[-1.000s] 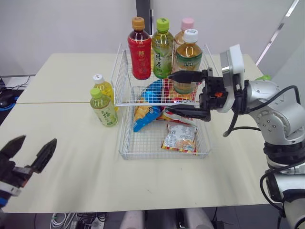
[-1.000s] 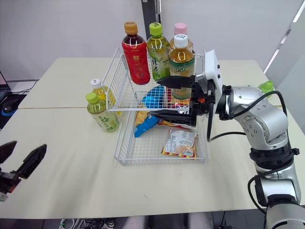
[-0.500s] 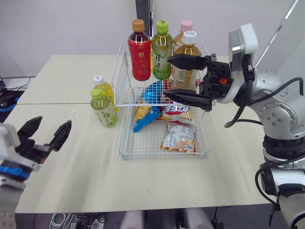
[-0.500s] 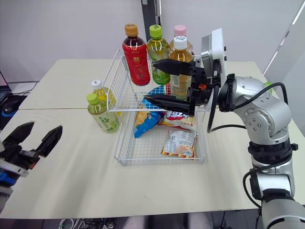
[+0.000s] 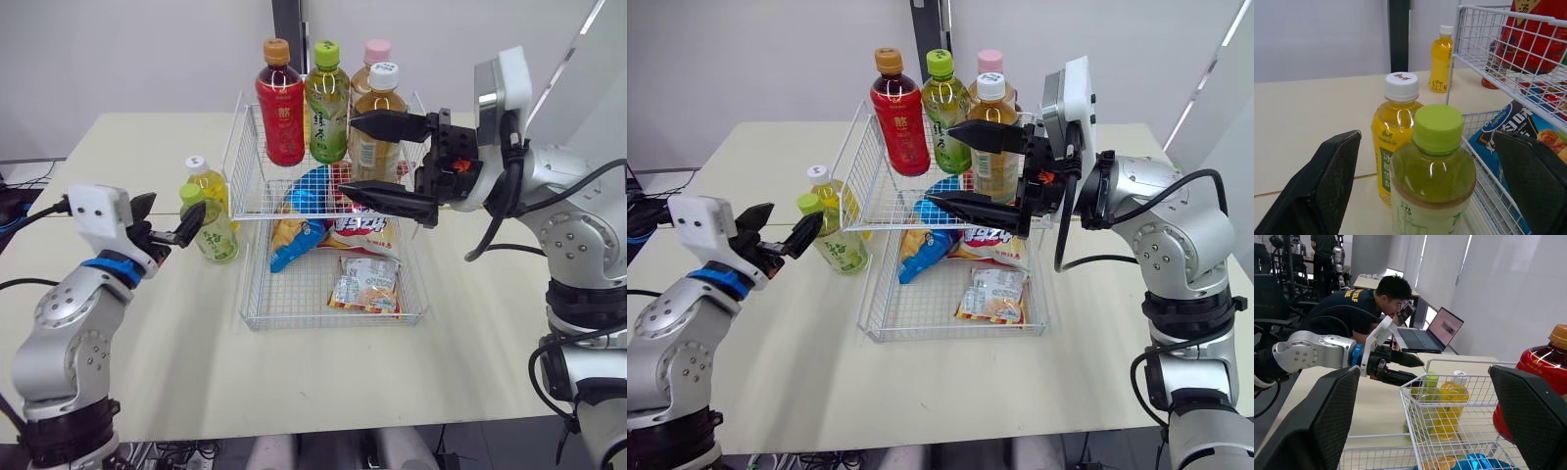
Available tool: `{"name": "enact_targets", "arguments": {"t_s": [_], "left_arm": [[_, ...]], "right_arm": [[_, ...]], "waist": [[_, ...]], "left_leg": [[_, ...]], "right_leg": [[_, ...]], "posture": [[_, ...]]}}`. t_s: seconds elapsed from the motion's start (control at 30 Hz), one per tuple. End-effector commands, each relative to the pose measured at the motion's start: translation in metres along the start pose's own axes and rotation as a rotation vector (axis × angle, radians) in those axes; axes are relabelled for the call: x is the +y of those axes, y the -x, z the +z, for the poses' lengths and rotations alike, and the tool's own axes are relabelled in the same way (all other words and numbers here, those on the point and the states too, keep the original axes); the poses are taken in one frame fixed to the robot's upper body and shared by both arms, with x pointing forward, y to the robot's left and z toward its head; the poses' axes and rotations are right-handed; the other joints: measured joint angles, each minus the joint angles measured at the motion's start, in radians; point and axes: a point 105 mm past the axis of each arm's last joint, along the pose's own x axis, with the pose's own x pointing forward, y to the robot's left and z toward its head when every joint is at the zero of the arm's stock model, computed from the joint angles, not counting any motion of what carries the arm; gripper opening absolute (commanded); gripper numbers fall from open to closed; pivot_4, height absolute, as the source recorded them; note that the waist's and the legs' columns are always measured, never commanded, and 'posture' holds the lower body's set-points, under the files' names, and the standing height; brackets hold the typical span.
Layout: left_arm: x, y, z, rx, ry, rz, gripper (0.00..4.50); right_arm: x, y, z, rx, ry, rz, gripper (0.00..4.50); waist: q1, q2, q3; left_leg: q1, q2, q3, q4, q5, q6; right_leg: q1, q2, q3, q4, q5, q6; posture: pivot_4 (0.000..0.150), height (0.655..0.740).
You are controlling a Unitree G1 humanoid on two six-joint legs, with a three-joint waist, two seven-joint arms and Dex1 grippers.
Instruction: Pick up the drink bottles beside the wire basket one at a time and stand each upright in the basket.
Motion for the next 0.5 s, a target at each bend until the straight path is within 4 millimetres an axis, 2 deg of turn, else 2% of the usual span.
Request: {"name": "enact_targets", "arguments": {"t_s": [0.03, 0.5], "left_arm": [[0.000, -0.008, 0.010, -0.029, -0.046, 0.002, 4.46], [-0.009, -0.023, 0.007, -0.052, -0.030, -0.025, 4.46]], "right_arm": [[0.001, 0.001, 0.006, 0.001, 0.047, -0.010, 4.50], [0.000, 0.002, 0.004, 0.017, 0.044, -0.024, 4.50]], "waist": [[0.000, 0.000, 0.000], [0.001, 0.000, 0.000]], "left_leg": [[0.000, 0.000, 0.000, 0.000, 0.000, 0.000], [0.000, 0.000, 0.000, 0.000, 0.000, 0.000]], "right_leg": [[0.000, 0.000, 0.000, 0.000, 0.000, 0.000], [0.000, -0.001, 0.000, 0.000, 0.000, 0.000]], "posture": [[0.150, 0.7400], [0.150, 0.7400]]}}
